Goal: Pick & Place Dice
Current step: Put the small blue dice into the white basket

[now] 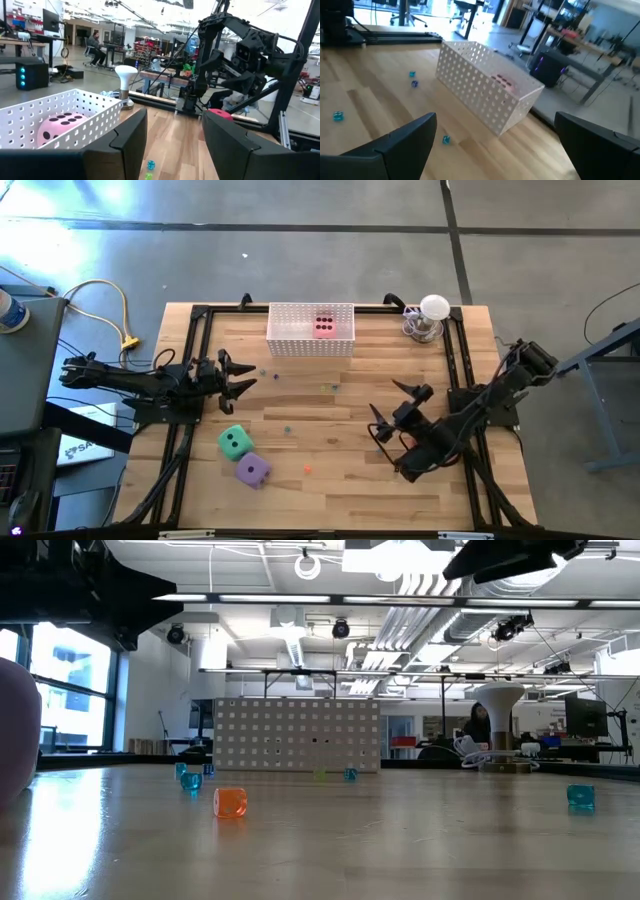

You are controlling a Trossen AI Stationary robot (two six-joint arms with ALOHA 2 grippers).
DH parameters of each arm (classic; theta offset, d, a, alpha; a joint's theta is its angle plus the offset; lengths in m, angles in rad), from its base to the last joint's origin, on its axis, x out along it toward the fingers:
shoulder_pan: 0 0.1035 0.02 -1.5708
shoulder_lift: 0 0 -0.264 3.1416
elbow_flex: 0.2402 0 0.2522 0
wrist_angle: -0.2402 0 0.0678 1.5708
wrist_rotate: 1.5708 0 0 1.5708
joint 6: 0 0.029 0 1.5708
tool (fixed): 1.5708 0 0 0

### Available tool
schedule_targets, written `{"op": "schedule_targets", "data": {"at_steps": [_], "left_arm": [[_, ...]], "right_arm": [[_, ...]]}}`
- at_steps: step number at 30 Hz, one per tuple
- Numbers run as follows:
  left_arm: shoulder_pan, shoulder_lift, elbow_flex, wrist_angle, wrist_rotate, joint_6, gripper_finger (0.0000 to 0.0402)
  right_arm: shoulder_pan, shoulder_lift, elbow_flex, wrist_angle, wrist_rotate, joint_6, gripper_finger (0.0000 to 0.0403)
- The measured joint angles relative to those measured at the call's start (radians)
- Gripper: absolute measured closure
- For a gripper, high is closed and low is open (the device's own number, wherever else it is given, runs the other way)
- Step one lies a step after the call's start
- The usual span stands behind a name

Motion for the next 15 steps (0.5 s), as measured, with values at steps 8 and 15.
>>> {"op": "schedule_targets", "data": {"at_steps": [8,15], "left_arm": [[0.000,0.000,0.000,-0.010,0.011,-0.036,0.0218],[0.000,0.016,0.000,-0.025,0.040,-0.037,0.0218]], "right_arm": [[-0.070,0.000,0.000,0.161,-0.085,-0.164,0.0007],[-0.179,0.014,0.000,0.352,-0.370,-0.337,0.0007]]}}
